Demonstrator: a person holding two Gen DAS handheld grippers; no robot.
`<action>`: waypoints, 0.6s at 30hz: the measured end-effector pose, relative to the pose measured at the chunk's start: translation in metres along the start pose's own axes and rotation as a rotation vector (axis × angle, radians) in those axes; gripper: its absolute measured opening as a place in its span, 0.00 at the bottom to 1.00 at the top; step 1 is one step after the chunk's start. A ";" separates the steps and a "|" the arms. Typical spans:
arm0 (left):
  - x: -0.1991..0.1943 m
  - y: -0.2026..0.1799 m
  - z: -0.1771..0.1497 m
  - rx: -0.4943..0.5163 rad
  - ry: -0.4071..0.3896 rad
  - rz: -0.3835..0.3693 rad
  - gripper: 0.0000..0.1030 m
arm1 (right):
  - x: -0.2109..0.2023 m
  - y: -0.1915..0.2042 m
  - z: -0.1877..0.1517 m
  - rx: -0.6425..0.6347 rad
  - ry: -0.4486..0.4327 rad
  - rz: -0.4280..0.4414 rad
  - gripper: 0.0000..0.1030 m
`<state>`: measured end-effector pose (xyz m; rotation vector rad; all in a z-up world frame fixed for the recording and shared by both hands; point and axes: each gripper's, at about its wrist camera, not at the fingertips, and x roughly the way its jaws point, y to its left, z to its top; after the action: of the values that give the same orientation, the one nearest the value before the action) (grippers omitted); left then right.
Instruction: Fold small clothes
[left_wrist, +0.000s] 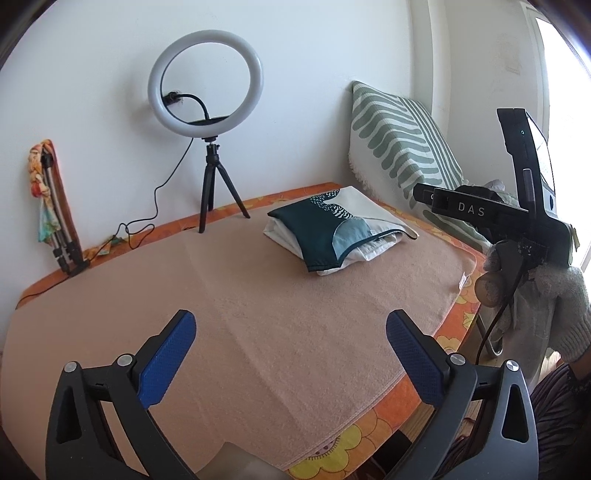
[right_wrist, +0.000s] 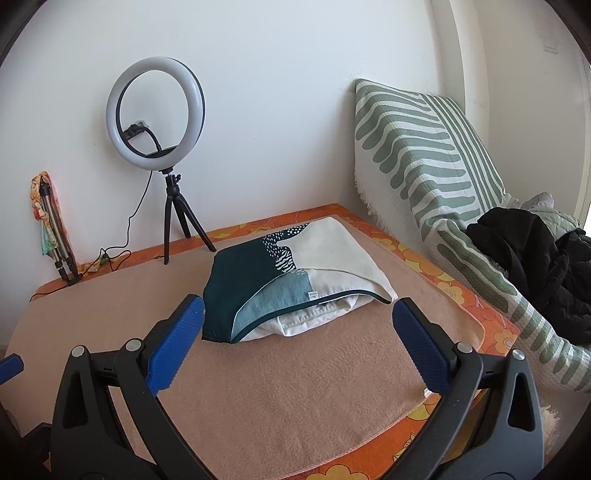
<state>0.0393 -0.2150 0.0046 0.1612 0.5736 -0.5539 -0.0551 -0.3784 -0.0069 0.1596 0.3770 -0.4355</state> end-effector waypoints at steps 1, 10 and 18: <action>0.000 0.000 0.000 0.001 -0.002 0.003 1.00 | -0.001 0.000 0.000 0.001 -0.004 -0.003 1.00; -0.001 -0.002 0.000 0.006 -0.002 0.003 1.00 | -0.002 0.001 0.001 -0.002 -0.016 -0.003 1.00; 0.000 -0.004 -0.002 0.009 0.006 0.003 1.00 | -0.002 0.002 0.002 -0.003 -0.013 -0.004 1.00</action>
<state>0.0366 -0.2175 0.0034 0.1725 0.5761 -0.5529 -0.0549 -0.3769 -0.0038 0.1533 0.3649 -0.4397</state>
